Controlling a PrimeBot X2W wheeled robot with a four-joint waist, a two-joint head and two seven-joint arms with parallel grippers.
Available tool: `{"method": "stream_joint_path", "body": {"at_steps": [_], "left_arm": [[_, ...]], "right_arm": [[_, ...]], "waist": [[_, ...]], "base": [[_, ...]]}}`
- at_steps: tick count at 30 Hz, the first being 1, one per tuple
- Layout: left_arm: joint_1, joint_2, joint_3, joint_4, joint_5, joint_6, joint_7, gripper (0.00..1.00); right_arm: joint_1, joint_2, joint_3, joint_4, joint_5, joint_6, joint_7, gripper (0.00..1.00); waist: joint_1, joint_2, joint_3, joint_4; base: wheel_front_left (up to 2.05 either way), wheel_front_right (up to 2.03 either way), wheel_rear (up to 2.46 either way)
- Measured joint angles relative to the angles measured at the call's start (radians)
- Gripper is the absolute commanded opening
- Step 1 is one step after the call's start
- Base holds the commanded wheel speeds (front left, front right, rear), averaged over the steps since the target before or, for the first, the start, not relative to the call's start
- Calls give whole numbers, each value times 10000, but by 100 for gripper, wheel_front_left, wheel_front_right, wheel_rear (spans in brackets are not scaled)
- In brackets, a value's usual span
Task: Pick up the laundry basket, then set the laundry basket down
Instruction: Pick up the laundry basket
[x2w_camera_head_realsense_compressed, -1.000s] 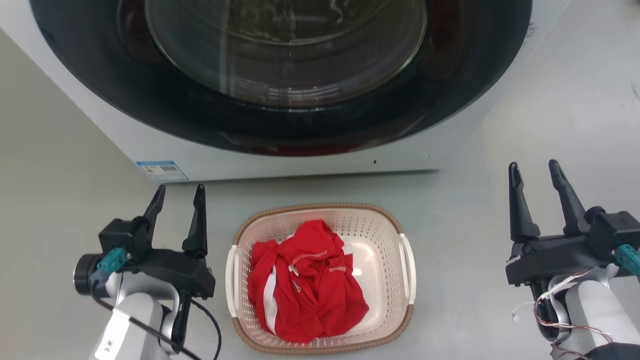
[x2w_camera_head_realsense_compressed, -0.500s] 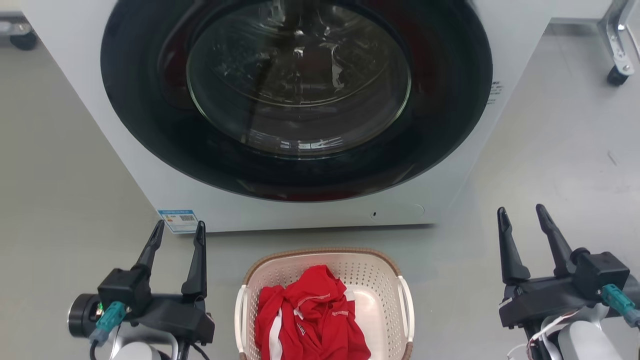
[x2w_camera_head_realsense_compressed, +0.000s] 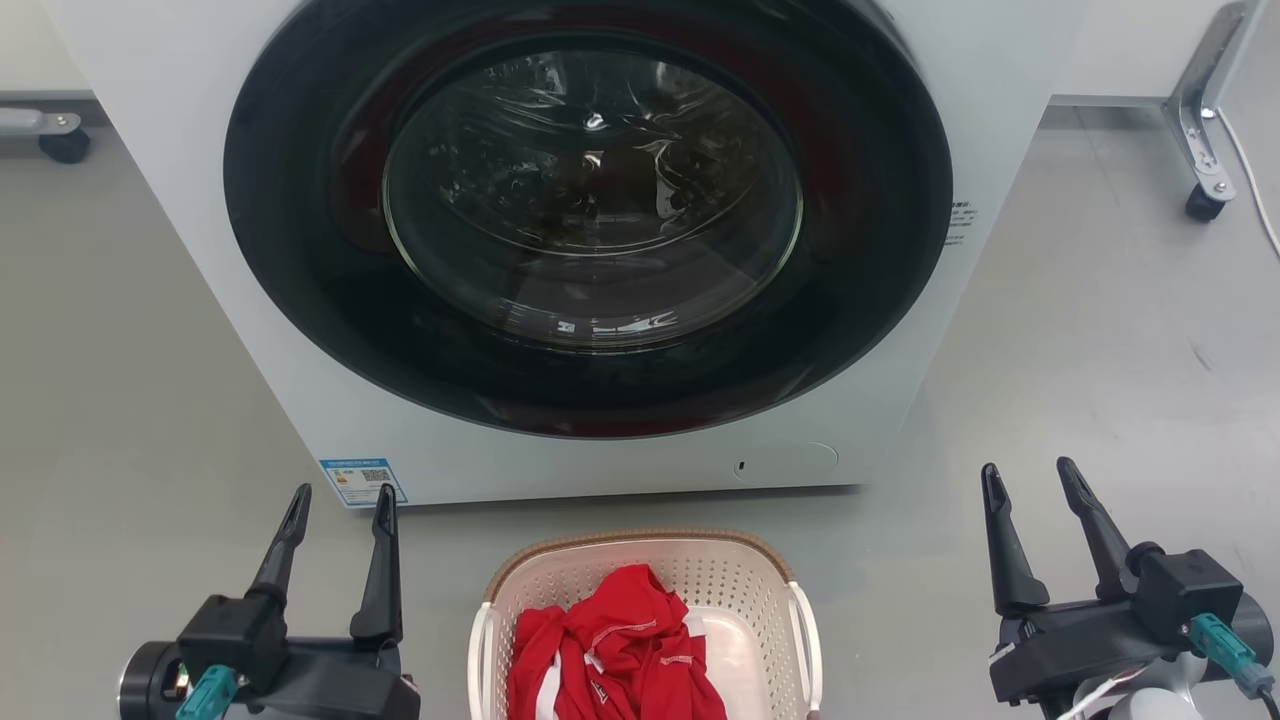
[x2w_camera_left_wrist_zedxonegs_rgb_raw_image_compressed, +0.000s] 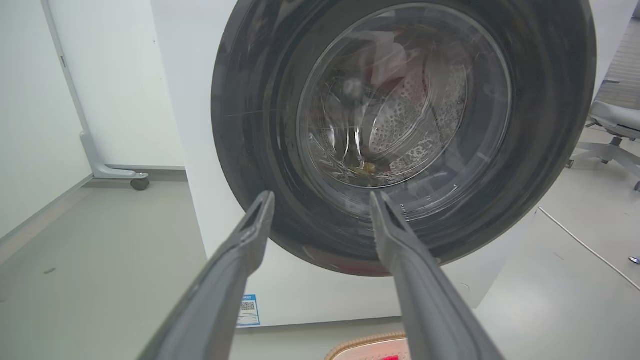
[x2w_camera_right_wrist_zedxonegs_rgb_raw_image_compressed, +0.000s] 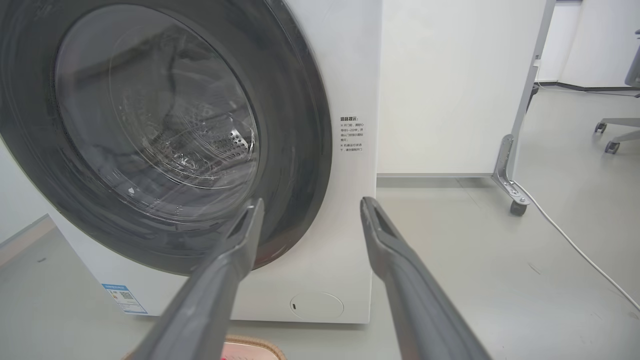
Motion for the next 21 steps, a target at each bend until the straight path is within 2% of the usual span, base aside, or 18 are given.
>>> {"method": "stream_joint_path", "body": {"at_steps": [21], "left_arm": [[464, 94, 84, -702, -6, 219, 552, 100]], "right_arm": [[205, 8, 58, -372, 2, -13, 190, 100]], "waist": [[1, 1, -143, -41]], "base": [[0, 0, 0]]}}
